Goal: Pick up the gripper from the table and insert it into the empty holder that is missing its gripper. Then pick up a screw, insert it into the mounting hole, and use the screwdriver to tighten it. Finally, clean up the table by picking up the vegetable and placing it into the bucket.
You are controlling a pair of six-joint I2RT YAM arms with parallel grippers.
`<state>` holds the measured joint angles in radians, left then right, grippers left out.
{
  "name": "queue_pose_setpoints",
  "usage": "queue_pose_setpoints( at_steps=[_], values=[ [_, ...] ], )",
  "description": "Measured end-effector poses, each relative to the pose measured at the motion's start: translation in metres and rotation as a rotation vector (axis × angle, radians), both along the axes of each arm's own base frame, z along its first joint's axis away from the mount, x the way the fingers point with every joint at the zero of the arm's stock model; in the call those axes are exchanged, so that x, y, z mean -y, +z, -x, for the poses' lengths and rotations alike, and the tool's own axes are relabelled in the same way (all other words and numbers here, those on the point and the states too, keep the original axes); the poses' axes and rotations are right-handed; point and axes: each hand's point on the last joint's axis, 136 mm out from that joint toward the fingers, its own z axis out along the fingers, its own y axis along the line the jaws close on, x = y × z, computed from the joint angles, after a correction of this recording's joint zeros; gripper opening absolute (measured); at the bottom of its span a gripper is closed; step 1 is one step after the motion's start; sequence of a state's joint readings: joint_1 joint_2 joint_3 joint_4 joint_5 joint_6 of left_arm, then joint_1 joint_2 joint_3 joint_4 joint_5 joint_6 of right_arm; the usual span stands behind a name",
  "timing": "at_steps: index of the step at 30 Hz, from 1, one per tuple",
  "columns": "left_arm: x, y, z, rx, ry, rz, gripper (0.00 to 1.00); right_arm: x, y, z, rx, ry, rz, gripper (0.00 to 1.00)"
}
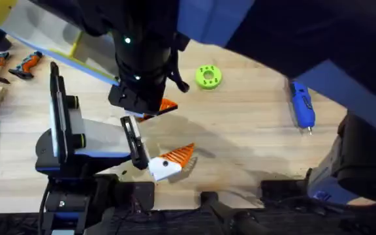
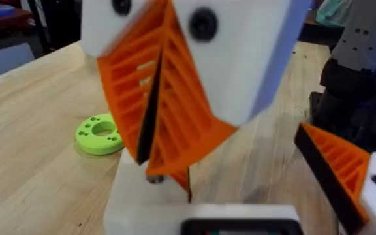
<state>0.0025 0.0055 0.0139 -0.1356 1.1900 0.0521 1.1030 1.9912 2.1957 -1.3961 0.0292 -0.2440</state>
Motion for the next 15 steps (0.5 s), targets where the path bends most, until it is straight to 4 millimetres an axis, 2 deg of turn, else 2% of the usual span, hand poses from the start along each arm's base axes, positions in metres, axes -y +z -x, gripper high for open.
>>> queue_pose_setpoints(
  at_steps=[15],
  values=[
    [0.0000,0.0000,0.0001,0.000,0.000,0.000,0.986,-0.0015,-0.0003,-0.0042,0.004,-0.007,-0.008,0.006]
  ],
)
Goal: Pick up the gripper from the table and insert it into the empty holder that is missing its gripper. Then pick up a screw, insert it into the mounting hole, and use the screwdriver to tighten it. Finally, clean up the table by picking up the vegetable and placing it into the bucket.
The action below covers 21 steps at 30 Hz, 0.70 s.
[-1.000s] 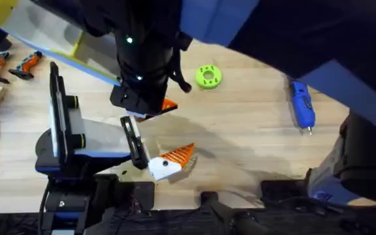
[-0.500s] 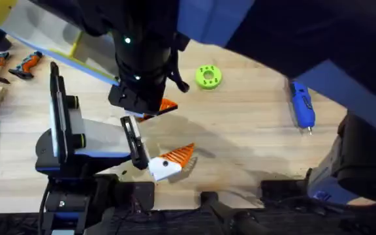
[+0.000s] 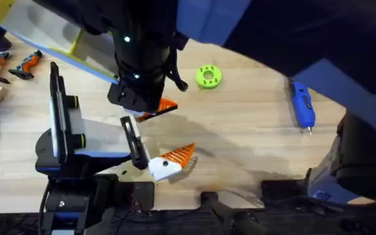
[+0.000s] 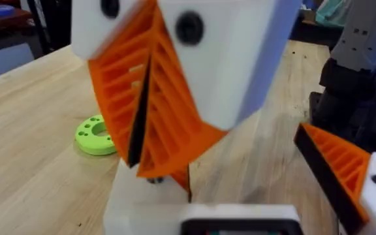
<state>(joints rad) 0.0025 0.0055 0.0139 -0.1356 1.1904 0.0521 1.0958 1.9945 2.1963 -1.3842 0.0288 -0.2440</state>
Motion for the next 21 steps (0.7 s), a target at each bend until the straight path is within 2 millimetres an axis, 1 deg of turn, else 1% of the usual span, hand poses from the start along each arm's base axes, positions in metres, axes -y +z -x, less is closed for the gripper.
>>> queue_pose_setpoints(
  at_steps=[11,21],
  values=[
    [0.0000,0.0001,0.0000,0.001,0.000,0.000,0.986,0.0011,-0.0024,-0.0028,0.000,-0.007,0.008,0.006],
    [0.0000,0.0000,0.0000,0.001,0.000,0.000,0.986,0.0022,-0.0028,-0.0015,-0.006,-0.006,0.012,0.006]
  ],
)
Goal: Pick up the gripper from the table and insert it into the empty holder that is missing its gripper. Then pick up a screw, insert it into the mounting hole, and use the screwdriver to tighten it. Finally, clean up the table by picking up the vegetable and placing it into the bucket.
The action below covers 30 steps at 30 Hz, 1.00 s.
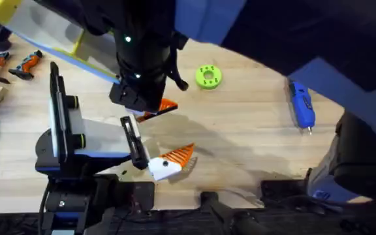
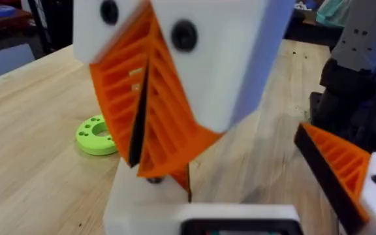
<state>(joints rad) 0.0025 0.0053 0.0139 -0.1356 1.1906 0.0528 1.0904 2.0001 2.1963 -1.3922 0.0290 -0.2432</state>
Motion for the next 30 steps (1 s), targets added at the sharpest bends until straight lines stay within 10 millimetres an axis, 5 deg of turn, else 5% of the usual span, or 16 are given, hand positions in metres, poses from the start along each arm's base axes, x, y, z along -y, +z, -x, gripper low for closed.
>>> queue_pose_setpoints(
  at_steps=[30],
  values=[
    [0.000,0.000,0.000,-0.004,-0.002,0.002,0.985,-0.003,-0.010,0.004,-0.038,0.007,0.017,0.006]
  ],
)
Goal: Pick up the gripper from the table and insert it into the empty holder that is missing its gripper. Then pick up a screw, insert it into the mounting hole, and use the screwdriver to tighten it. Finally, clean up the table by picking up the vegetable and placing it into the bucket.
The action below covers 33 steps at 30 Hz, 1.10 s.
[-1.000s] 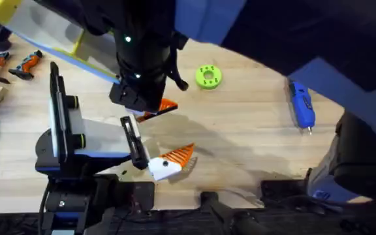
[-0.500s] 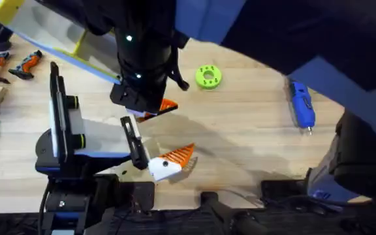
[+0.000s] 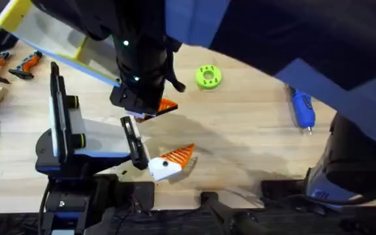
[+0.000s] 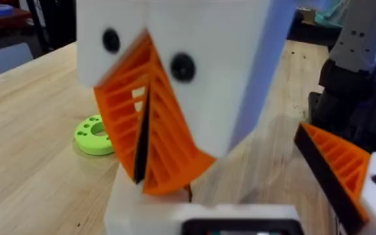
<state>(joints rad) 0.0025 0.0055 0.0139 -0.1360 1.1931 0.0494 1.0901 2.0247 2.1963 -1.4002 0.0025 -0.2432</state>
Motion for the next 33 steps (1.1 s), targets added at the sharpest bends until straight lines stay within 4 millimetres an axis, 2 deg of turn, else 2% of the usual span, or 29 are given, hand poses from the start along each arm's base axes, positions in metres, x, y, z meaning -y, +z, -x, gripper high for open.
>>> queue_pose_setpoints(
  at_steps=[9,14,15,23,28,33],
  values=[
    [0.000,0.000,0.000,0.000,0.000,0.000,0.986,0.000,0.000,0.000,-0.001,-0.003,0.000,0.027],
    [0.000,0.000,0.001,-0.001,-0.003,0.001,0.985,0.004,-0.001,-0.002,0.005,-0.008,0.016,0.712],
    [0.000,0.000,0.001,-0.002,-0.003,0.001,0.985,0.006,0.000,-0.004,0.008,-0.012,0.017,0.756],
    [0.000,0.000,0.001,0.003,-0.005,-0.001,0.985,0.005,0.010,-0.007,0.020,-0.020,-0.021,0.774],
    [0.001,0.000,0.001,0.002,-0.008,0.000,0.985,0.015,0.038,-0.011,0.044,-0.048,-0.093,0.775],
    [0.001,0.000,0.001,0.002,-0.008,0.000,0.985,0.039,0.062,-0.033,0.066,-0.153,-0.151,0.775]
  ],
)
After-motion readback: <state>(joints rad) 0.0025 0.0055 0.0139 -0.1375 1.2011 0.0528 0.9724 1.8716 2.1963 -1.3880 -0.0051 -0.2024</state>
